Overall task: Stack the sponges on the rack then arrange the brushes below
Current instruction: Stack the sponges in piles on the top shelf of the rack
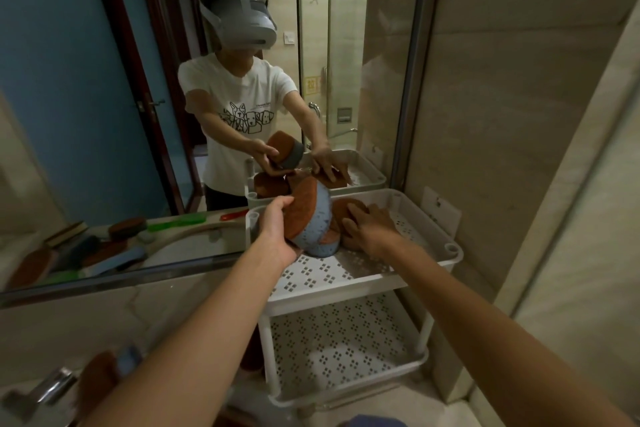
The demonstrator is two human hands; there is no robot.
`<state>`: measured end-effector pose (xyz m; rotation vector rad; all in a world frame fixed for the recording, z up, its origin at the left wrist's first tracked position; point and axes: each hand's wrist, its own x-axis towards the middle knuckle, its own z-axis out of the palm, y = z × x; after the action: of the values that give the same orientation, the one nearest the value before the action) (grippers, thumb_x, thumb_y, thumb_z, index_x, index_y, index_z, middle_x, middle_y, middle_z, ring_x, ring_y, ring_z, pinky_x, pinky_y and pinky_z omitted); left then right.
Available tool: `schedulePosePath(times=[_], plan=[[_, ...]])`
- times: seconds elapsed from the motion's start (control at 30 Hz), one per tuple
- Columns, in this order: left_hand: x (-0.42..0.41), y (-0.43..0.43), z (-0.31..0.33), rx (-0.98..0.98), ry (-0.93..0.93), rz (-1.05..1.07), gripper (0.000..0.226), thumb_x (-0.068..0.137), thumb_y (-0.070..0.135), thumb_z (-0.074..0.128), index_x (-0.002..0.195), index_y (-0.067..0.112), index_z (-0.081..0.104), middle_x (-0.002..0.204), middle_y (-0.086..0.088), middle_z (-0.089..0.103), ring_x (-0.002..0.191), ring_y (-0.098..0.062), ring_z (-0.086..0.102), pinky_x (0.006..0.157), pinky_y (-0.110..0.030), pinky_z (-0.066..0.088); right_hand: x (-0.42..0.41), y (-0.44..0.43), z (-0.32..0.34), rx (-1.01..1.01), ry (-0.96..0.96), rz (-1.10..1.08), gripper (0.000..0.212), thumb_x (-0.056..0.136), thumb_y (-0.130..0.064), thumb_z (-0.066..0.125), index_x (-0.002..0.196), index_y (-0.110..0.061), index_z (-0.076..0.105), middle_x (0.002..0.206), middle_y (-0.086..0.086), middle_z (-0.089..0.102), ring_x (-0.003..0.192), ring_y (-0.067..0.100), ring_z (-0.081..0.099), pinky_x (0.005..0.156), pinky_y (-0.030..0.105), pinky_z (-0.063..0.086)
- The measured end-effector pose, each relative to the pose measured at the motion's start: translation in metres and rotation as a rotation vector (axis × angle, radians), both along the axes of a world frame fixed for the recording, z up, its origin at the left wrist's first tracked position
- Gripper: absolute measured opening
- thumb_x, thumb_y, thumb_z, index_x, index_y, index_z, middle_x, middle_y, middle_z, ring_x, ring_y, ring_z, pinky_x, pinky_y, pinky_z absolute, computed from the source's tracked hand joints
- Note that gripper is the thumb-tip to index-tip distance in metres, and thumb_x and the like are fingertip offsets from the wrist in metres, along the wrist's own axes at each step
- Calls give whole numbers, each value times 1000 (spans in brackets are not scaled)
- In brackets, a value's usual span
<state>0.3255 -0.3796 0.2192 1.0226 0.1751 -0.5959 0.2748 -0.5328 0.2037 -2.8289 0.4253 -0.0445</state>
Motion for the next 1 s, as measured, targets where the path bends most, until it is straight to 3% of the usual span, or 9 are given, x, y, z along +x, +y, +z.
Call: schedulePosePath(times=[0.13, 0.23, 0.37, 0.47, 0.57, 0.63, 0.77, 0.9, 1.0], plan=[[-3, -2, 3, 48, -10, 9, 41, 88, 30, 51, 123, 11, 57, 122, -15, 61, 108, -30, 58, 84, -38, 49, 6, 0, 4, -33, 25, 7, 49, 99, -39, 32, 144, -21, 29, 147, 18, 28, 131, 37, 32, 108, 40, 28], [-4, -4, 9, 46, -38, 14, 38, 90, 29, 50, 123, 13, 56, 109, -11, 63, 90, -23, 59, 70, -33, 48, 8, -1, 8, 109, 15, -6, 46, 100, -33, 32, 143, -17, 30, 137, 18, 44, 120, 33, 47, 99, 37, 37], [-5, -10, 25, 7, -96, 28, 33, 90, 22, 53, 122, 14, 54, 108, -8, 64, 101, -24, 59, 76, -35, 48, -11, -1, 18, 404, -378, -11, 42, 95, -6, 36, 137, -10, 37, 122, 20, 56, 101, 30, 57, 78, 32, 46], [-4, -20, 35, -4, -139, 90, 43, 86, 15, 59, 128, 11, 49, 120, -12, 61, 105, -25, 58, 80, -38, 49, -34, 10, 32, 782, -558, 98, 52, 71, -6, 45, 122, -21, 45, 115, 0, 55, 102, 13, 55, 75, 23, 47], [-9, -34, 40, 14, -192, 69, 44, 86, 11, 61, 128, 7, 50, 122, -15, 61, 101, -24, 58, 87, -41, 50, -46, 13, 35, 637, -500, 170, 59, 69, -15, 55, 126, -22, 40, 119, -1, 52, 107, 13, 53, 85, 21, 45], [-16, -42, 42, 19, -219, -10, 41, 87, 8, 60, 127, 5, 51, 122, -16, 61, 108, -26, 58, 94, -43, 48, -48, 9, 31, 444, -471, 118, 60, 80, -21, 65, 132, -21, 33, 126, 5, 51, 112, 21, 54, 88, 28, 47], [-23, -53, 37, 96, -321, -156, 35, 90, 9, 56, 125, 5, 51, 123, -14, 61, 116, -26, 57, 94, -37, 46, -47, -3, 19, 321, -551, -59, 58, 85, -30, 64, 131, -16, 32, 127, 9, 52, 111, 26, 57, 85, 36, 51], [-21, -54, 25, 759, -993, -247, 37, 97, 19, 45, 133, 11, 47, 133, -9, 55, 124, -23, 50, 101, -32, 40, -46, -14, 13, 203, -470, -238, 57, 93, -30, 51, 142, -18, 24, 137, 15, 40, 116, 31, 52, 88, 38, 46], [-16, -47, 7, 1300, -1326, -649, 61, 96, 48, 36, 149, 26, 16, 157, -5, 18, 145, -25, 18, 118, -43, 15, -44, -15, 11, 47, -401, -287, 52, 95, -31, 46, 142, -16, 27, 138, 18, 38, 120, 34, 48, 95, 42, 44]])
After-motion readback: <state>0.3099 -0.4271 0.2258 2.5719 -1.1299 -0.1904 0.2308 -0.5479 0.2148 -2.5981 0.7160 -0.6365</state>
